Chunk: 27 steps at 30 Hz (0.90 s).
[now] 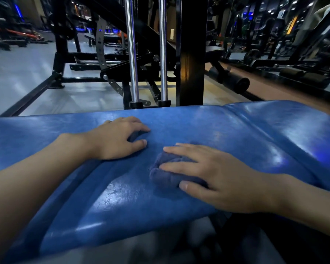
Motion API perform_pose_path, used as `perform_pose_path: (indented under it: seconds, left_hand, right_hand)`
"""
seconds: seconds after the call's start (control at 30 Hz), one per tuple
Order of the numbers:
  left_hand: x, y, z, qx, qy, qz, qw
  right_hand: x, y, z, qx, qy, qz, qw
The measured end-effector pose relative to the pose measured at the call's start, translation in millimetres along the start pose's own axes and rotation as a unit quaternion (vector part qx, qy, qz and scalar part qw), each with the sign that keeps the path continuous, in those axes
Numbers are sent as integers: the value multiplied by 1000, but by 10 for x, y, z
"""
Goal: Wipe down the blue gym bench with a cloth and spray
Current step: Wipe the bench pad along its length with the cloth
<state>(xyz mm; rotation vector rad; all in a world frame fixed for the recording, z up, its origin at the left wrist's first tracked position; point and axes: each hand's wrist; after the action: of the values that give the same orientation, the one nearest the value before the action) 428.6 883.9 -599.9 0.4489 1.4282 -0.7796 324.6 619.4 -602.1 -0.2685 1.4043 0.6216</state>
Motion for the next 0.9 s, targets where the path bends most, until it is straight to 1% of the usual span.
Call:
perform_pose_path:
  seconds: [0.1, 0.2, 0.33, 0.4, 0.47, 0.53, 0.6, 0.67, 0.73, 0.8, 0.83, 0.87, 0.9]
  left_hand:
    - [-5, -12, 5, -2, 2, 6, 1000]
    - [-1, -39, -24, -10, 2, 43, 999]
    - [4, -58, -121, -10, -1, 83, 997]
    - [4, -58, -188, -11, 9, 78, 997]
    - [-25, -40, -253, -25, 18, 60, 998]
    - [-38, -23, -290, -27, 21, 47, 998]
    - [-43, -1, -302, -26, 15, 46, 998]
    - [-34, 13, -288, -27, 10, 47, 999]
    - [-29, 28, -280, -30, 4, 46, 999]
    - [-39, 44, -284, -34, -1, 37, 999]
    - [-47, 52, -290, -37, -4, 34, 999]
    - [-56, 55, -298, -39, -7, 32, 999]
    - [-66, 58, -307, -39, -8, 31, 999]
  right_hand:
    - [-43, -197, 281, 57, 27, 31, 998]
    - [-62, -757, 744, 130, 8, 40, 991]
    - [-180, -1518, 1313, 272, -7, 35, 962]
    - [-183, -1671, 1460, 327, -1, 8, 945]
    - [-141, -1589, 1480, 349, 7, -45, 936]
    - [-75, -1339, 1330, 317, -2, -56, 947]
    - [-31, -942, 1074, 231, -1, -38, 972]
    - [28, -471, 720, 139, 5, -35, 990]
    - [86, -14, 347, 39, -4, -26, 999]
    - [101, 244, 85, -36, -2, -20, 999]
    - [85, 281, 39, -54, 3, -18, 998]
    - [60, 272, 55, -54, 15, -9, 998]
    - [29, 241, 121, -34, 33, 7, 999]
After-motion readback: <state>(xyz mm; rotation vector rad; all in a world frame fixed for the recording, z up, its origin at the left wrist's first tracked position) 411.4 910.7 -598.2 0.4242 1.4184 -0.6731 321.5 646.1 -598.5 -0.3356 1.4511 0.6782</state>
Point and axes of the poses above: each hand's wrist, its own z-axis towards the middle knuckle, its own x-axis out of the palm, y = z × x, and after that the axes turned 15 degrees about x, right-handed
